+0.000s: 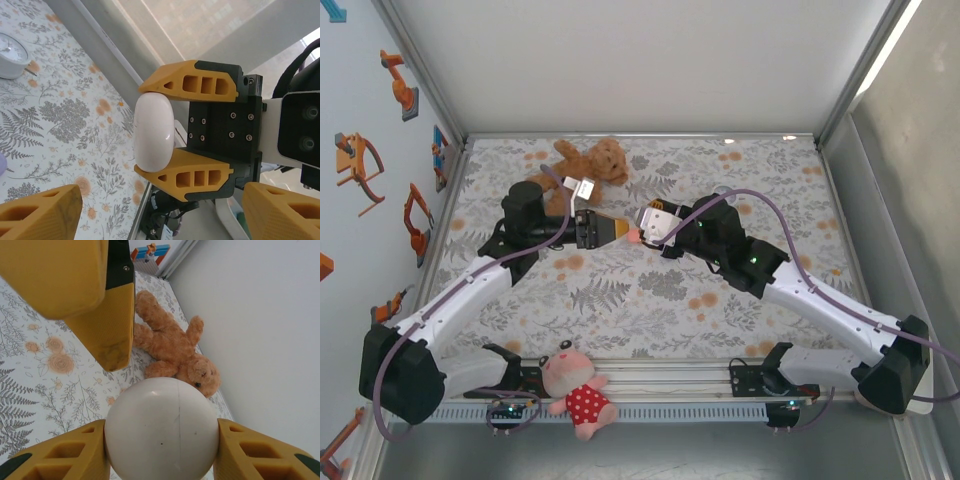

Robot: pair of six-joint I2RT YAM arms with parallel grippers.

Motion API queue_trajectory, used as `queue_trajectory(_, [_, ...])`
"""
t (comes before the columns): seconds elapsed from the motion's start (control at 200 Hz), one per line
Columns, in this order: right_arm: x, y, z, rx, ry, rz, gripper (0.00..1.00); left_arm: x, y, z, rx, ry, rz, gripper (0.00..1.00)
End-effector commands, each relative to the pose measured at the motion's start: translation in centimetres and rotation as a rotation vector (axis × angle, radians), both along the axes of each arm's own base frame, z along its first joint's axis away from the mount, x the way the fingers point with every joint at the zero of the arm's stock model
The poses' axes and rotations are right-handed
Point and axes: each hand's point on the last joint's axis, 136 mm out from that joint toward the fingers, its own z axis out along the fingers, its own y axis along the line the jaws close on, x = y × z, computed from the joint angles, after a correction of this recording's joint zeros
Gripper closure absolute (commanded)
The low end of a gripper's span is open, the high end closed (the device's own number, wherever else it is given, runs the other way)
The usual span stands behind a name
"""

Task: Insert the wireless bluetooth earbuds into the charging case

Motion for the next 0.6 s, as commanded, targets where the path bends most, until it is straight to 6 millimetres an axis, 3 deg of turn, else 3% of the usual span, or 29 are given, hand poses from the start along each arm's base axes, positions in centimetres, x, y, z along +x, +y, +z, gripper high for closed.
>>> queue_trajectory(0.0, [0.0,-0.2,0.2,-0.002,-0.003,-0.004,0.58,-0.3,-0.6,2.2,-0.039,-0.076,-0.036,0.19])
queue_trajectory(0.596, [0.0,-0.1,-0.3,-0.026,0.023,-0.002,0.59,-0.2,-3.0,1.9,-0.057,-0.065,-0.089,0.39])
